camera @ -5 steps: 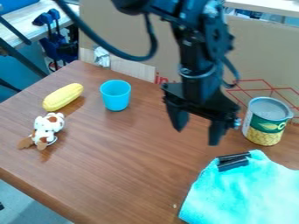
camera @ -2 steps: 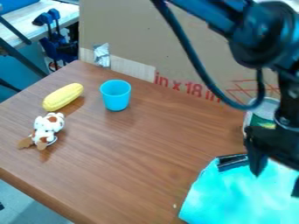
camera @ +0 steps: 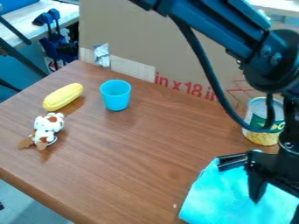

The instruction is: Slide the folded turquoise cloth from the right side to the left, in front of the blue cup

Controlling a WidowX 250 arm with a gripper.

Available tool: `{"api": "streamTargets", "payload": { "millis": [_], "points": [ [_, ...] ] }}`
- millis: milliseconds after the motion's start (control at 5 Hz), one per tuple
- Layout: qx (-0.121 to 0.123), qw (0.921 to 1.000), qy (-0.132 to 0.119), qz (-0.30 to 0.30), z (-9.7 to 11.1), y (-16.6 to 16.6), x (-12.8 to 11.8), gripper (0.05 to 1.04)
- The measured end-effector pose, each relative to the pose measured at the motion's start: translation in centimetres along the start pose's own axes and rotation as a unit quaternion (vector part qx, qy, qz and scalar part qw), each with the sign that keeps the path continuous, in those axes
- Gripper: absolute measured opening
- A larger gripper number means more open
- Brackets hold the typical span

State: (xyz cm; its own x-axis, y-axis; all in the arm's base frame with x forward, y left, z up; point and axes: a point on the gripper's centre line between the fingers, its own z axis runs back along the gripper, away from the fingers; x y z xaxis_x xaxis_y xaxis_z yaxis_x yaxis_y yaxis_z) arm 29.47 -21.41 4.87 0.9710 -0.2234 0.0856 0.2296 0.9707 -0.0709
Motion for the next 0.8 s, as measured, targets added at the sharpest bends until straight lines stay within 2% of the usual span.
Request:
{"api": "streamTargets", "payload": {
  "millis": [200,400,600,800],
  "points": [
    [0.000,0.9997,0.023,0.007,-1.2,1.0,0.3,1.001],
    [-0.004,0.9998,0.021,0.005,-1.6,1.7,1.6,1.001],
    [0.014,0.9994,0.033,0.002,-3.3,1.6,1.7,1.001],
    [-0.009,0.9995,0.032,0.002,-3.4,2.7,0.9,1.001]
  ]
}}
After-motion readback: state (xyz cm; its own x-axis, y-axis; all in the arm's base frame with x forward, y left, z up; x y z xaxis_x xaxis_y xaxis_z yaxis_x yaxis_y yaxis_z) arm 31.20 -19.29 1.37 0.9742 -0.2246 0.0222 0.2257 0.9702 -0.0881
